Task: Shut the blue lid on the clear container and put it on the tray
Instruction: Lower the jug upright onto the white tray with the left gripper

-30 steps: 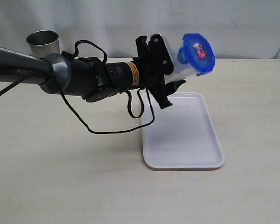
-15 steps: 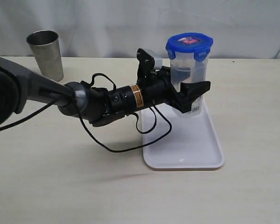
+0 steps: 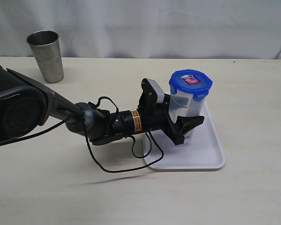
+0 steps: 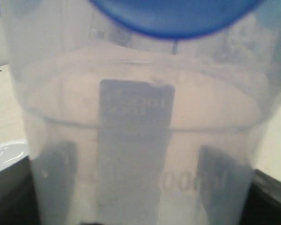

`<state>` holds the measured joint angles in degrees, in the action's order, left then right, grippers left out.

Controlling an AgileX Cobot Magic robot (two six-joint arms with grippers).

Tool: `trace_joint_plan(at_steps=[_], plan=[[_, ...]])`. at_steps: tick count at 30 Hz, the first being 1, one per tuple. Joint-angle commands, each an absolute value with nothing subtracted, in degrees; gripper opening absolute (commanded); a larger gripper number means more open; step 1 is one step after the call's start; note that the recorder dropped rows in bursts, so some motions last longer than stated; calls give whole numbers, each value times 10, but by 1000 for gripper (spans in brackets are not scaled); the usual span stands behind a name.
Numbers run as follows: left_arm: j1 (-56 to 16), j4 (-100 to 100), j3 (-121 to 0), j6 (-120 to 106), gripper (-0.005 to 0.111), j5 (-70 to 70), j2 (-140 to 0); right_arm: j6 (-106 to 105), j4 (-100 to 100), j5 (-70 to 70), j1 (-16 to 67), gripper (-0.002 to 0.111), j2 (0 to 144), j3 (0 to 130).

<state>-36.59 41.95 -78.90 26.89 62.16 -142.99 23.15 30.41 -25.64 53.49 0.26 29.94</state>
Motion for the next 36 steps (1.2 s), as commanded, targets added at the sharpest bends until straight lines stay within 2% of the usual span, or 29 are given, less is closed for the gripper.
trace_joint_plan(at_steps=[1, 7, 9, 12, 17, 20, 36], plan=[[-365, 431, -791, 268, 0, 621, -1425, 234, 309, -257, 534, 5, 0, 296], [-365, 429, -791, 268, 0, 620, -1425, 234, 309, -257, 534, 5, 0, 296], [-365, 429, -791, 268, 4, 620, -1425, 234, 309, -257, 534, 5, 0, 296], [-365, 428, -791, 248, 22, 620, -1425, 237, 309, -257, 534, 5, 0, 296], [-365, 423, -791, 221, 74, 620, -1425, 237, 309, -258, 534, 5, 0, 296], [-364, 418, -791, 226, 89, 610, -1425, 237, 309, -258, 534, 5, 0, 296], [-340, 475, -790, 228, 89, 635, -1421, 237, 309, -258, 534, 5, 0, 296]])
